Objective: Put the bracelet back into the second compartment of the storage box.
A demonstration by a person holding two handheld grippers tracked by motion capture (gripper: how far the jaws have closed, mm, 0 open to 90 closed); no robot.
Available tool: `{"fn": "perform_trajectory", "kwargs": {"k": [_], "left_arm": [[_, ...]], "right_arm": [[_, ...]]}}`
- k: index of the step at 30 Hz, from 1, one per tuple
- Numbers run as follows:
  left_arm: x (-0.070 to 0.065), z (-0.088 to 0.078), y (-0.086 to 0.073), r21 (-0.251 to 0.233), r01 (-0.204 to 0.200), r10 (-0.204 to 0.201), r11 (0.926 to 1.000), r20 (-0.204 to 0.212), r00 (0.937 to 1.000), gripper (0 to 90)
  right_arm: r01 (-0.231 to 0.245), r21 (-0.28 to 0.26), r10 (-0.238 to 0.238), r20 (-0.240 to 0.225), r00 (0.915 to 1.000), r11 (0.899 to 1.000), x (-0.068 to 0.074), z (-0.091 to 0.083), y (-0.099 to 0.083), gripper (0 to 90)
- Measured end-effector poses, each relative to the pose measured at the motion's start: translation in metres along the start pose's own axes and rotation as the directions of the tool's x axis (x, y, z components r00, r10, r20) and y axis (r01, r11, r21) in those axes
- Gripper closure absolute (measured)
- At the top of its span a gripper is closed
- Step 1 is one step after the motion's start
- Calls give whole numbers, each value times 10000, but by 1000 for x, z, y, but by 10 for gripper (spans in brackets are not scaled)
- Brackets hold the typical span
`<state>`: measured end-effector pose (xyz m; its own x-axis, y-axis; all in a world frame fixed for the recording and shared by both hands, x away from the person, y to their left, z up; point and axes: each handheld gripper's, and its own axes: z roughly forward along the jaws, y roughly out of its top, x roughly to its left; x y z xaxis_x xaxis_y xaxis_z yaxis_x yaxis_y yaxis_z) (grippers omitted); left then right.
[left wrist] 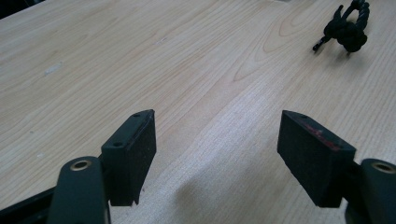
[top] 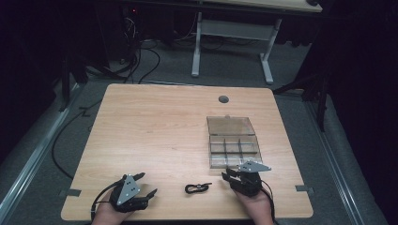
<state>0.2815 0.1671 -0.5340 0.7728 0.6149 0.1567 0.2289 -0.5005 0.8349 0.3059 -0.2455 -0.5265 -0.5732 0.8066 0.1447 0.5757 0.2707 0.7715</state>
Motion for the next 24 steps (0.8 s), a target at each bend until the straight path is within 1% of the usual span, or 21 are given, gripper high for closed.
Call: {"fn": "perform_trajectory", "kwargs": {"k": [2,4,6,9,12,15,16,17,18,21,24], "left_arm": [[0,0,0,5,12,-12,10000,6,10000,287],[0,0,0,-7,8,-8,10000,18,10000,287],[0,0,0,-38,-29,29,10000,15,10000,286],[0,-1,0,-103,-67,67,9999,7,10000,285],[0,-1,0,-131,-19,19,9999,39,10000,285],[0,-1,0,-109,-22,23,9999,57,10000,286],[0,-1,0,-100,-30,30,9999,48,10000,286],[0,-1,0,-100,-30,30,9999,48,10000,286],[0,0,0,-85,-44,44,10000,43,10000,286],[0,0,0,-59,-61,61,10000,44,10000,287],[0,0,0,-60,-67,68,10000,58,10000,287]], "right_arm": [[-19,-19,19,-7,10000,10000,1,0,0,740],[187,106,-187,16,9998,9998,3,0,-1,747],[252,77,-253,63,9997,9997,4,0,-1,762],[184,93,-184,66,9998,9998,4,0,-1,763],[128,88,-128,57,9999,9999,3,0,-1,774],[205,10,-205,58,9998,9998,4,-1,0,843],[221,-34,-221,-8,9998,9998,4,-1,1,868],[221,-34,-221,-8,9998,9998,4,-1,1,868],[383,-46,-384,-160,9991,9993,9,-2,3,900],[795,-59,-796,-384,9961,9968,20,-1,7,900],[1318,57,-1311,-727,9887,9913,35,5,11,900]]}}
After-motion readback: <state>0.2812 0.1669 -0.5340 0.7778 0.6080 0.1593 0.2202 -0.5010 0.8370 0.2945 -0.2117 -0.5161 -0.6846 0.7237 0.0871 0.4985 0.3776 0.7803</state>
